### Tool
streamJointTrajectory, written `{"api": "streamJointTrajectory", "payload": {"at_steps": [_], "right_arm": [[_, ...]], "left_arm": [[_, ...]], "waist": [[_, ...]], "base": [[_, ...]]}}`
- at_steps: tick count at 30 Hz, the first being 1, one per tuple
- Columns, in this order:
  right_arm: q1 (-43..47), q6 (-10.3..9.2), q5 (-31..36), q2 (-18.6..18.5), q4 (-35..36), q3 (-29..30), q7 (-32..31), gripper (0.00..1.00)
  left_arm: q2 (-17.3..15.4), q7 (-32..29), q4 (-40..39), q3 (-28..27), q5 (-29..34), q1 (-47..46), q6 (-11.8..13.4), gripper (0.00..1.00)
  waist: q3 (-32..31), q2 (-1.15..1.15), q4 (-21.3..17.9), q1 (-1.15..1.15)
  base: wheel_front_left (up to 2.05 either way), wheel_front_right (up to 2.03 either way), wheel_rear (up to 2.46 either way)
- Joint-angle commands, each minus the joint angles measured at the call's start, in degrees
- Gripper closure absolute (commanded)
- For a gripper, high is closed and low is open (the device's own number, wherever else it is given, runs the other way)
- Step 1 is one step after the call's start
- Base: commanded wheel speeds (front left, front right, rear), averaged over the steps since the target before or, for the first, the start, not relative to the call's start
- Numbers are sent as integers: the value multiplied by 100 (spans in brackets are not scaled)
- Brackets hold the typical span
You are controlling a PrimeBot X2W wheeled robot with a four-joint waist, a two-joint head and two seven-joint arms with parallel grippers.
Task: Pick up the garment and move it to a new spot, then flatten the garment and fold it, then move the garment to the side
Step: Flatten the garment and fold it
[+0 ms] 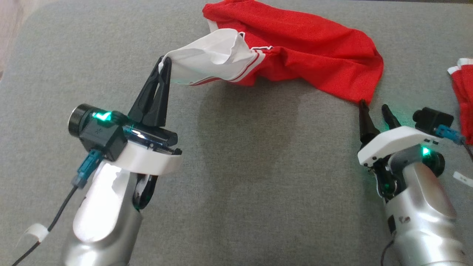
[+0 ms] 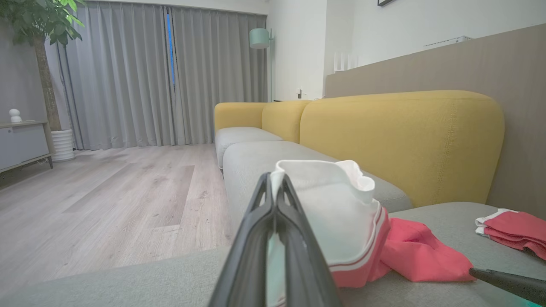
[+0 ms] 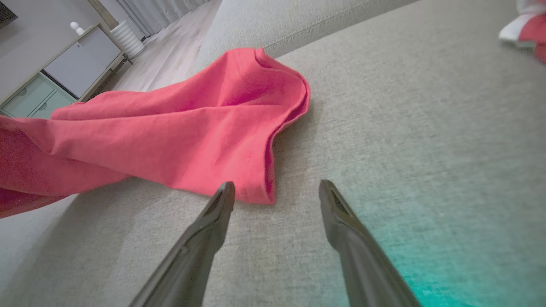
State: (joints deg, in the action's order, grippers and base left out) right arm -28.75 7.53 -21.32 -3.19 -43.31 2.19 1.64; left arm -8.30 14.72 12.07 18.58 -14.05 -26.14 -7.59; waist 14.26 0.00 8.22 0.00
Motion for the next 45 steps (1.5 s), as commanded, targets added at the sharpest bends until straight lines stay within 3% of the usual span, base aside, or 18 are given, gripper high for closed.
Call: {"api": "streamJointTrajectory", "payload": {"at_steps": [1,11,12,14,20,24,32,38,45], "right_arm": [[-253,-4,-105,29,62,-181,-5,0],[-605,-4,-414,30,-667,-608,58,0],[-639,-4,-433,30,-733,-639,80,27],[-702,-4,-474,31,-841,-692,146,100],[-759,-4,-647,30,-831,-902,486,100],[-651,-4,-868,-63,-396,-1202,664,100],[-549,-4,-1297,-786,1268,-1616,586,100],[-796,-4,-1325,-1386,2646,-1594,158,100],[-1122,-4,-1268,-1780,3884,-1542,-465,100]], "left_arm": [[-146,28,-227,-159,29,-89,10,100],[-88,28,-225,-97,66,-86,10,100],[-92,28,-215,-89,76,-91,10,100],[-95,28,-191,-87,85,-98,10,100],[-153,28,-75,-191,128,-90,10,100],[-218,28,-3,-391,215,-95,12,100],[-485,28,-61,-937,414,-252,24,100],[-707,28,-359,-1266,446,-618,20,100],[-840,28,-936,-1591,265,-1139,21,100]], "waist": [[21,0,37,0],[123,0,128,0],[133,0,131,0],[142,0,134,0],[81,0,47,0],[-54,0,-84,0],[-472,0,-459,0],[-850,0,-667,0],[-1240,0,-879,0]], "base": [[0,0,0],[0,0,0],[0,0,0],[0,0,0],[0,0,0],[0,0,0],[0,0,0],[0,0,0],[0,0,0]]}}
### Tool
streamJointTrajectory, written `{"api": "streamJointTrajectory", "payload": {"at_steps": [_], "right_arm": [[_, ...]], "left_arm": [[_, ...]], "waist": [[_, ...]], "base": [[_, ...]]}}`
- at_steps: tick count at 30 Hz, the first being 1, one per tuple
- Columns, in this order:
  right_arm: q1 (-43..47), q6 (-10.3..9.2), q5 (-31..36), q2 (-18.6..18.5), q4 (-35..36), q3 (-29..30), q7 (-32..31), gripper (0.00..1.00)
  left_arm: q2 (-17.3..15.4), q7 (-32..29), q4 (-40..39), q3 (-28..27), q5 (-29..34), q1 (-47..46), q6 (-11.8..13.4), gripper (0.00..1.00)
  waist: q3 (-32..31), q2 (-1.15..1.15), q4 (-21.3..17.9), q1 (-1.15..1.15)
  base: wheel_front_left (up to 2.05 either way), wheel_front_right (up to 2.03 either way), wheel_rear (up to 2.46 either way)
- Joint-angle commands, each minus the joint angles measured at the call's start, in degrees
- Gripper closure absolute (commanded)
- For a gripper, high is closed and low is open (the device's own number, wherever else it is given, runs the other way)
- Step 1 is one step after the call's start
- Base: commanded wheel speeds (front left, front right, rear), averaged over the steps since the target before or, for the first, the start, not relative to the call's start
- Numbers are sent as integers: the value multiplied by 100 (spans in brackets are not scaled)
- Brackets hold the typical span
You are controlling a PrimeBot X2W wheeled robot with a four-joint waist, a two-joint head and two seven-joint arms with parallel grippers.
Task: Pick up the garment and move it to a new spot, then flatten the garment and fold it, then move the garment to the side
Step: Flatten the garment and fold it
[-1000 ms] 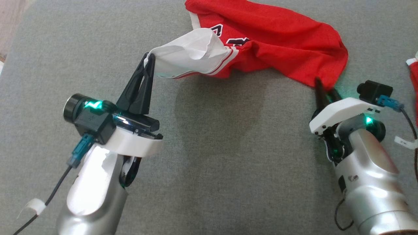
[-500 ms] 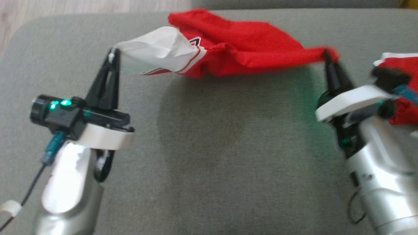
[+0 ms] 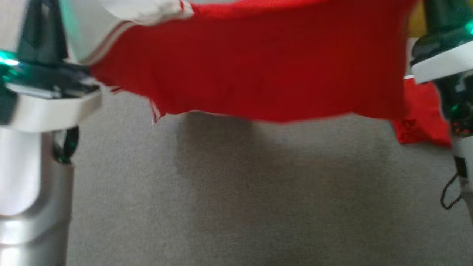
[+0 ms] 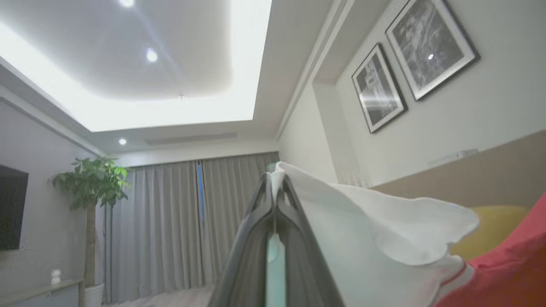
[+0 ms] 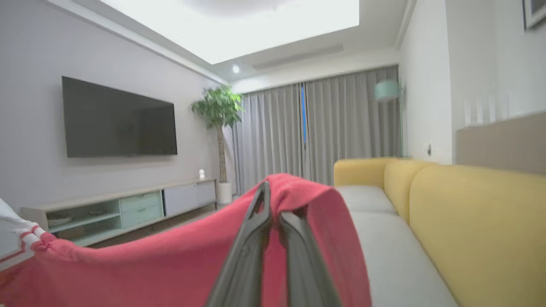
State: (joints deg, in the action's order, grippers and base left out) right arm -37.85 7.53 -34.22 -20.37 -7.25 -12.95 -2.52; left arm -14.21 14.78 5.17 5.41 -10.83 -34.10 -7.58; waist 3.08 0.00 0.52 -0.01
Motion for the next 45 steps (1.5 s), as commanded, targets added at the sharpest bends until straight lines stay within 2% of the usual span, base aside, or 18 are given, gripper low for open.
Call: {"api": "streamJointTrajectory", "payload": {"at_steps": [1,6,14,17,20,24,28,32,35,40,45], "right_arm": [[-245,-4,52,-85,446,-21,-106,100],[-214,-4,275,-90,1396,190,-526,100],[105,-4,614,186,2172,784,-1199,100],[195,-4,738,306,2277,932,-1476,100],[96,-4,775,478,2146,1024,-1701,100],[-433,-4,1002,476,1508,902,-1787,100],[-1534,-4,1192,468,436,508,-1518,100],[-2982,-4,1563,577,-828,348,-779,100],[-3864,-4,1908,781,-1821,661,-61,100],[-4553,-4,2264,935,-3019,679,824,100],[-4310,-4,2149,871,-3850,377,1093,100]], "left_arm": [[-255,22,-343,-337,-100,-395,33,100],[-305,-176,-1081,-651,-366,-569,179,100],[-306,-726,-1948,-900,-688,-595,382,100],[-326,-875,-1923,-897,-774,-676,385,100],[-371,-1024,-1536,-806,-856,-919,330,100],[-466,-1158,-684,-682,-987,-1556,231,100],[-833,-1165,401,-484,-924,-2689,109,100],[-1160,-886,1560,-237,-740,-4049,50,100],[-1268,-538,2234,-141,-696,-4936,33,100],[-1219,-115,3131,131,-618,-5574,18,100],[-939,10,3357,632,-883,-5151,11,100]], "waist": [[-166,0,-143,1],[-299,0,-284,1],[-136,0,-327,1],[74,0,-296,1],[429,0,-256,1],[1108,0,-248,1],[1910,0,-310,1],[2409,0,-350,1],[2599,0,-342,1],[2706,0,-207,1],[2777,0,12,1]], "base": [[0,0,0],[0,0,0],[0,0,0],[0,0,0],[0,0,0],[0,0,0],[0,0,0],[0,0,0],[0,0,0],[0,0,0],[0,0,0]]}}
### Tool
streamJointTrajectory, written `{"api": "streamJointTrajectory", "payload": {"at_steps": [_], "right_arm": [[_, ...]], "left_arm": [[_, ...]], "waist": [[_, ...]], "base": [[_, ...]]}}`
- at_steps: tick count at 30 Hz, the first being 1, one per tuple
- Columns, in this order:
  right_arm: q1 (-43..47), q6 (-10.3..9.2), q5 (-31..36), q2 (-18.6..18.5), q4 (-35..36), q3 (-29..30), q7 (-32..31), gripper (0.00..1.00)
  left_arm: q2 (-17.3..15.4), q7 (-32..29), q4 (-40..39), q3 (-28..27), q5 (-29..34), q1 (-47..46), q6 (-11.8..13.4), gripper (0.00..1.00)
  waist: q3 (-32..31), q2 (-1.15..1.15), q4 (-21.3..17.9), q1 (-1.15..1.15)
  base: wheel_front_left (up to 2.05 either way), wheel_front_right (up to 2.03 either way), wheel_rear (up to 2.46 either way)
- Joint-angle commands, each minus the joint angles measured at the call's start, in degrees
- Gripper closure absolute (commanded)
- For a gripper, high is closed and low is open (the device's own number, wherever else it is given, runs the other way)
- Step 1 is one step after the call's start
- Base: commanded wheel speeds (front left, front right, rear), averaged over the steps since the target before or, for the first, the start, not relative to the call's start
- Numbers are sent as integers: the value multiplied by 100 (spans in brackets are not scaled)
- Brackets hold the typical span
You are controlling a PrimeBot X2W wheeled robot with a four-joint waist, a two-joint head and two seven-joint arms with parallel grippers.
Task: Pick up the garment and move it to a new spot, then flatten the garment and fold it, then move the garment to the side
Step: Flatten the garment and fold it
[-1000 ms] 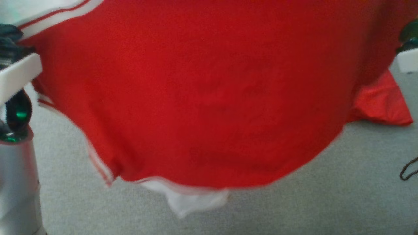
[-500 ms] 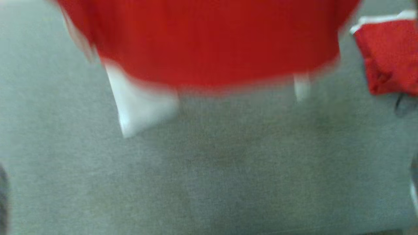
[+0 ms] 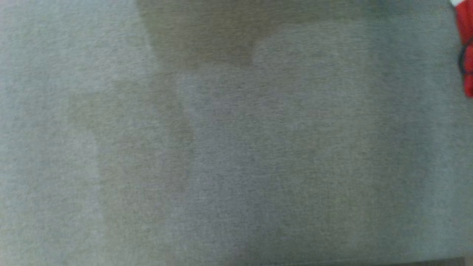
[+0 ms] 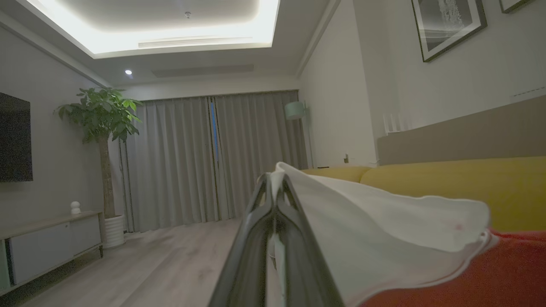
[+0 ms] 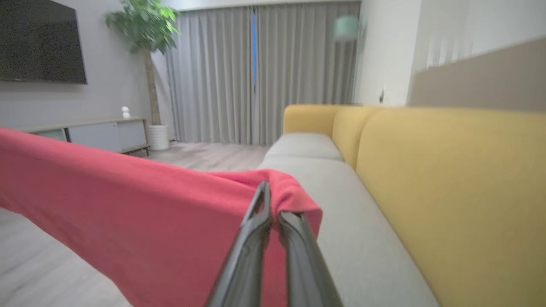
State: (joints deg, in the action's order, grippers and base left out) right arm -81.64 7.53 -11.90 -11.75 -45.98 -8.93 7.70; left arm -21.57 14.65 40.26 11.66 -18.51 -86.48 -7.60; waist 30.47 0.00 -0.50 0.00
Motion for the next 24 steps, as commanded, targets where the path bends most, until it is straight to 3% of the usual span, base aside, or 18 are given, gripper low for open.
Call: {"api": "streamJointTrajectory", "payload": {"at_steps": [1,11,18,24], "right_arm": [[194,-4,-130,-8,-121,-104,96,100],[1458,-4,-918,-270,-846,-1250,-325,100],[2400,-4,-1907,-787,-364,-2300,-908,100],[3174,-4,-2632,-1354,247,-2781,-1218,100]], "left_arm": [[-141,28,-219,79,-194,261,13,100],[-83,33,-1164,644,-327,2522,12,100],[-429,34,-1977,860,-514,4234,12,100],[-675,34,-2415,1119,-801,5261,11,100]], "waist": [[30,0,152,0],[-310,0,370,0],[-918,0,383,0],[-1470,0,433,0]], "base": [[0,0,0],[0,0,0],[0,0,0],[0,0,0]]}}
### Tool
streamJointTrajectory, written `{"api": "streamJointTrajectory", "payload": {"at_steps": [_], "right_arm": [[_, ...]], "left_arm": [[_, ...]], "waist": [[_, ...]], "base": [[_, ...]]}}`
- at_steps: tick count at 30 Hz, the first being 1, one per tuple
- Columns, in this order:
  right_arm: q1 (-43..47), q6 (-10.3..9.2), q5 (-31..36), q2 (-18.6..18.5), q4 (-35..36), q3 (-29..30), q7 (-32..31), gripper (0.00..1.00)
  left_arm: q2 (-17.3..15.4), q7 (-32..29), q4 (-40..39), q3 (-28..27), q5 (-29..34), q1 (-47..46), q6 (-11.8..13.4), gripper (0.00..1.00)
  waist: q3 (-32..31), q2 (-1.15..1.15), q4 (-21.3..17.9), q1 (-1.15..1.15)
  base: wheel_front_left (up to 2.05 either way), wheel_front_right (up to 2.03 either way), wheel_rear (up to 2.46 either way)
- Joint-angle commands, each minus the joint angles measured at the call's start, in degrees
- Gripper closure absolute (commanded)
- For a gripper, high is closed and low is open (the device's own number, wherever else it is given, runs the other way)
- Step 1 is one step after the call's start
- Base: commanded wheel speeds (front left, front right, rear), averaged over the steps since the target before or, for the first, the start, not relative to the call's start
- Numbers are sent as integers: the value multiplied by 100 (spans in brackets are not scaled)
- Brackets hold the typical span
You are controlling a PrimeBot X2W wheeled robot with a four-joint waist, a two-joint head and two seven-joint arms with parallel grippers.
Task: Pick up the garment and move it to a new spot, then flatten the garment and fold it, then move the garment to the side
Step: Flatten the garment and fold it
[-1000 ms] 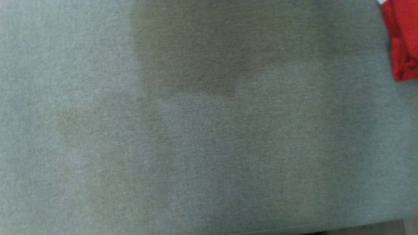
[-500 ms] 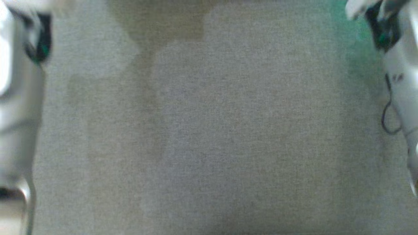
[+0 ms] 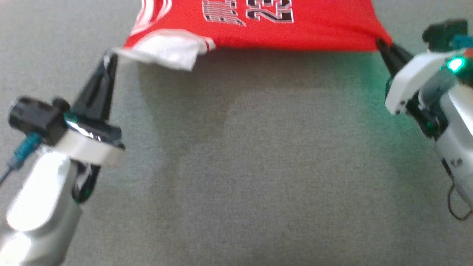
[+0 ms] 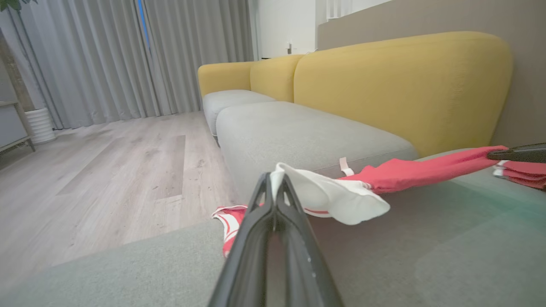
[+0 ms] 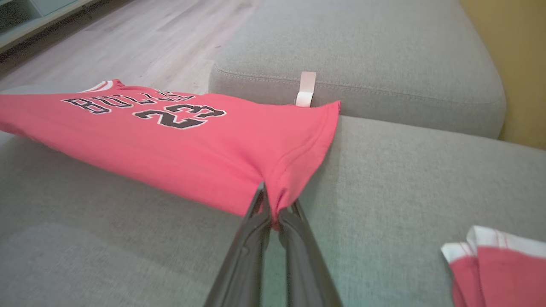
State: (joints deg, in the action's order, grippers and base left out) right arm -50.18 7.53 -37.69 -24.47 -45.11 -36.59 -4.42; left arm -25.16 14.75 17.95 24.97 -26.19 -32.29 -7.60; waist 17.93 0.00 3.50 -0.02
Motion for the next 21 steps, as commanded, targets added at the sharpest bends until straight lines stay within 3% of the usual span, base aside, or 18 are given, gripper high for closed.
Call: {"api": "streamJointTrajectory", "payload": {"at_steps": [1,10,21], "right_arm": [[155,-4,-171,-155,253,-64,-68,100],[1121,-4,-775,-597,984,-251,-293,100],[2389,-4,-1226,-981,1778,67,-583,100]], "left_arm": [[-337,24,-247,-174,-98,-25,11,100],[-481,-159,-737,-46,-531,1005,29,100],[-634,-559,-1539,261,-558,1872,220,100]], "waist": [[-300,0,39,2],[-969,0,57,2],[-1602,0,203,2]], "base": [[0,0,0],[0,0,0],[0,0,0]]}}
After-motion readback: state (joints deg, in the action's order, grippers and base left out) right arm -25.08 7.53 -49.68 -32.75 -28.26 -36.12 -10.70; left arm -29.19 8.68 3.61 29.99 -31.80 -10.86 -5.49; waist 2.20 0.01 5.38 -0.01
